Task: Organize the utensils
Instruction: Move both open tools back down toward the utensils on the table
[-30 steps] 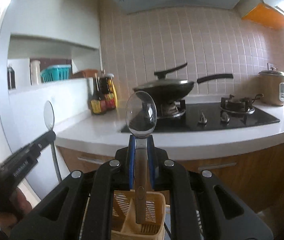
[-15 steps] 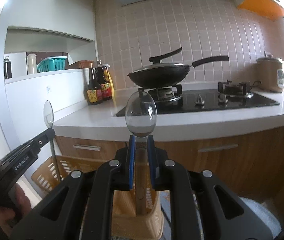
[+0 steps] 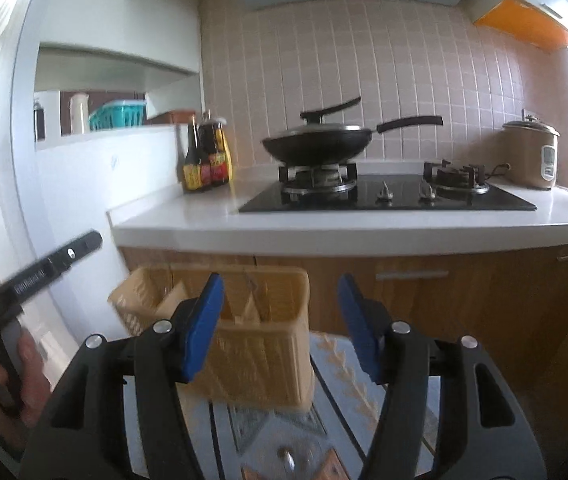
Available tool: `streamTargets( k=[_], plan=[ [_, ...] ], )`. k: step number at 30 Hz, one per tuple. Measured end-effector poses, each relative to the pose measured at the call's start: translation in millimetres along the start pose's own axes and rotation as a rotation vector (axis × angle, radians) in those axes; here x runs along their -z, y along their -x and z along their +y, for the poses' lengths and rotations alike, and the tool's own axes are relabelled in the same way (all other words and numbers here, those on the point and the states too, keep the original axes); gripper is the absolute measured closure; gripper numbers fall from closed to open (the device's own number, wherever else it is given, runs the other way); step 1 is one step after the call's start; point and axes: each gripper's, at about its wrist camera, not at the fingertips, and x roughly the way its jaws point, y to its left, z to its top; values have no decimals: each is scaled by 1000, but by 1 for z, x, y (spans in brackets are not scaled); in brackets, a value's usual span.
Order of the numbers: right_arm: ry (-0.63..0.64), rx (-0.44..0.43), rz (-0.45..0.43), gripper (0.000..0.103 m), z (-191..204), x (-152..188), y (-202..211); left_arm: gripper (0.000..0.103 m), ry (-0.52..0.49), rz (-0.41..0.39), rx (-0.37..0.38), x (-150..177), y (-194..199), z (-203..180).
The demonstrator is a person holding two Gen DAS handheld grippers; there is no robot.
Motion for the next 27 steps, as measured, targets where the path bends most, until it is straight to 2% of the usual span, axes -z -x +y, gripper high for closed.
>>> streamTargets(
  k=[6, 9, 10, 11, 12, 13, 16, 19, 21, 25, 27],
  plan=[
    [5, 31, 205, 47, -15, 1, 27, 81, 45, 142, 69, -2, 30, -5],
    [-45, 25, 345, 47, -28, 3, 29, 81, 48, 265, 116, -1, 37, -10],
    [-78, 22, 407, 47, -35, 6, 29, 76, 49, 313, 133, 2, 40, -12],
    [-101, 18, 449, 42, -40, 10, 28, 66, 48, 360, 145, 7, 42, -15],
    [-125, 13, 496, 30, -44, 14, 26, 61, 44, 397, 147, 11, 43, -16],
    [-161, 7, 554, 25, -49, 21, 24, 56, 26, 471, 145, 22, 44, -20],
    [-211, -26, 620, 23, -55, 38, 26, 56, -14, 603, 148, 52, 48, -26],
    [-158, -26, 686, 26, -48, 54, 27, 56, -58, 745, 158, 90, 50, -33],
    [-153, -46, 731, 34, -47, 62, 25, 56, -88, 842, 175, 116, 51, -38],
    [-148, -85, 832, 45, -40, 76, 13, 61, -124, 976, 206, 152, 50, -49],
    [-139, -86, 859, 49, -37, 82, 10, 62, -148, 1013, 198, 163, 50, -55]
  ],
)
